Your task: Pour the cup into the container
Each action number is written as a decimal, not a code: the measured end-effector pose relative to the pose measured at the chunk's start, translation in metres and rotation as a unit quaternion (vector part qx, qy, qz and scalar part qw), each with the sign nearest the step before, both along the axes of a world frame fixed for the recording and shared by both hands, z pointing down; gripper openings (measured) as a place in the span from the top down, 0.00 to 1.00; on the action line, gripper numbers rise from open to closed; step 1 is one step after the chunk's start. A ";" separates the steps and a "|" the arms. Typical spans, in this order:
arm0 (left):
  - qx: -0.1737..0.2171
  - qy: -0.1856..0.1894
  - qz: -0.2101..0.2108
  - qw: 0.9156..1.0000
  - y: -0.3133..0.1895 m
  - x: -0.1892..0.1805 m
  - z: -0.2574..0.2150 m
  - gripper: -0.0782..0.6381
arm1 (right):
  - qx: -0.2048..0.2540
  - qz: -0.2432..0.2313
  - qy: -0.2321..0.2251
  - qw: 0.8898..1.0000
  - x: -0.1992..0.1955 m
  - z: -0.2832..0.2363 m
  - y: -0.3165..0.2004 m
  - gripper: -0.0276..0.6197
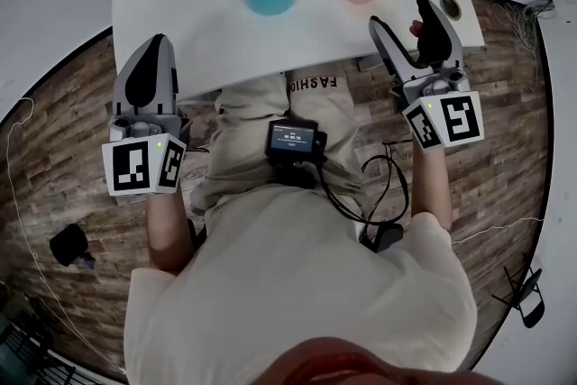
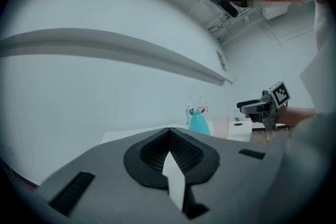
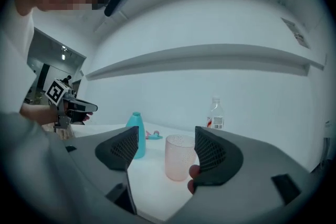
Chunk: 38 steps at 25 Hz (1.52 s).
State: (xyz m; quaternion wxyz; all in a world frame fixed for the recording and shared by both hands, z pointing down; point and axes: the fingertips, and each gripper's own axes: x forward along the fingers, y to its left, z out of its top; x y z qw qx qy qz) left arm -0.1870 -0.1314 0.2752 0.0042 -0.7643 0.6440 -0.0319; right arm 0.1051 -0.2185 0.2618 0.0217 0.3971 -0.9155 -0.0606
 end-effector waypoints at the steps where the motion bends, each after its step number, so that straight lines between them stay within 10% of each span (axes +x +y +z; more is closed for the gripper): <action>1: 0.001 0.001 0.000 1.000 0.001 0.000 0.001 0.87 | 0.005 0.005 -0.003 1.000 0.001 -0.001 0.006 0.45; 38: -0.036 -0.005 0.106 0.994 0.082 0.092 0.083 0.87 | 0.062 0.103 0.053 0.991 0.000 0.073 0.094 0.73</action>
